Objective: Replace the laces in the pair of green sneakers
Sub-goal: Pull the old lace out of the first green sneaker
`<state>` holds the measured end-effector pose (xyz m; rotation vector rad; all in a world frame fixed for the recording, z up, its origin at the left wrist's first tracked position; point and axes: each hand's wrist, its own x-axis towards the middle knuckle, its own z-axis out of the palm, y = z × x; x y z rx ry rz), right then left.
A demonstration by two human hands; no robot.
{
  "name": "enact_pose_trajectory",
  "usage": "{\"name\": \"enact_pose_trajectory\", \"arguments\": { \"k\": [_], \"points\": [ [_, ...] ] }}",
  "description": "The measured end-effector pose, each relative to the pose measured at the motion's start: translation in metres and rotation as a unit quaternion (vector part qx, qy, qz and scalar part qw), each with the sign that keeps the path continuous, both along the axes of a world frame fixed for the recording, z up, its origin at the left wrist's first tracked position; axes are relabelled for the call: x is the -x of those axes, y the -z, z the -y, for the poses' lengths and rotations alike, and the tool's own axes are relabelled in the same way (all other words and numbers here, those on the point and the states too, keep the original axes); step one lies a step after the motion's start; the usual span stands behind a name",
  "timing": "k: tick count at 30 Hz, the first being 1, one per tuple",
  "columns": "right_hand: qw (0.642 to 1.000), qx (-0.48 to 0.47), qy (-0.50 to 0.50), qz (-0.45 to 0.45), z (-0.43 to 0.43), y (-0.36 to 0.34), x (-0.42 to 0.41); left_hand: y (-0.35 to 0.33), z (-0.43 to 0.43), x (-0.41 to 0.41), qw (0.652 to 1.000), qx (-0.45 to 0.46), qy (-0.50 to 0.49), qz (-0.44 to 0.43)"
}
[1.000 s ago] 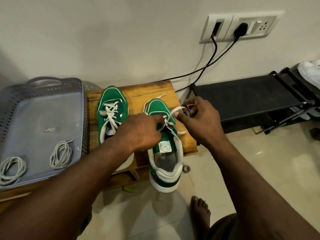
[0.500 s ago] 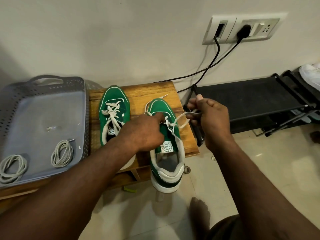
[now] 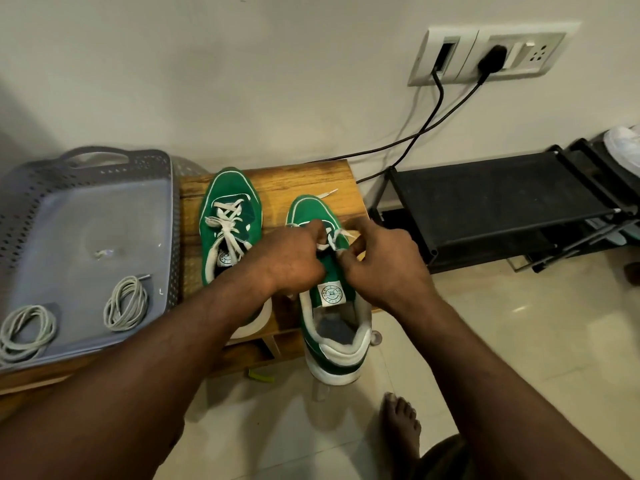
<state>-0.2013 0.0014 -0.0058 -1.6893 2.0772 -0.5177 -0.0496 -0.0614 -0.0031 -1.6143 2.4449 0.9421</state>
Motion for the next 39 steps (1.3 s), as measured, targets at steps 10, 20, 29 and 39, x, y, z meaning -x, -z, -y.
{"name": "enact_pose_trajectory", "arguments": {
  "k": [10,20,29,39],
  "points": [
    [0.994,0.039,-0.042,-0.093,0.003,0.007,-0.010,-0.008,-0.005,-0.001,0.996,0.089,-0.012,0.006],
    [0.996,0.028,0.062,-0.063,0.008,0.011,-0.006,-0.015,-0.007,0.002,0.994,-0.053,-0.075,-0.060],
    [0.995,0.011,0.071,-0.075,0.010,0.009,-0.002,-0.020,-0.013,0.005,0.965,-0.017,-0.107,-0.239],
    [0.995,0.007,0.055,-0.086,0.011,0.011,-0.003,-0.026,-0.018,0.004,0.969,0.036,-0.050,-0.237]
  ]
}}
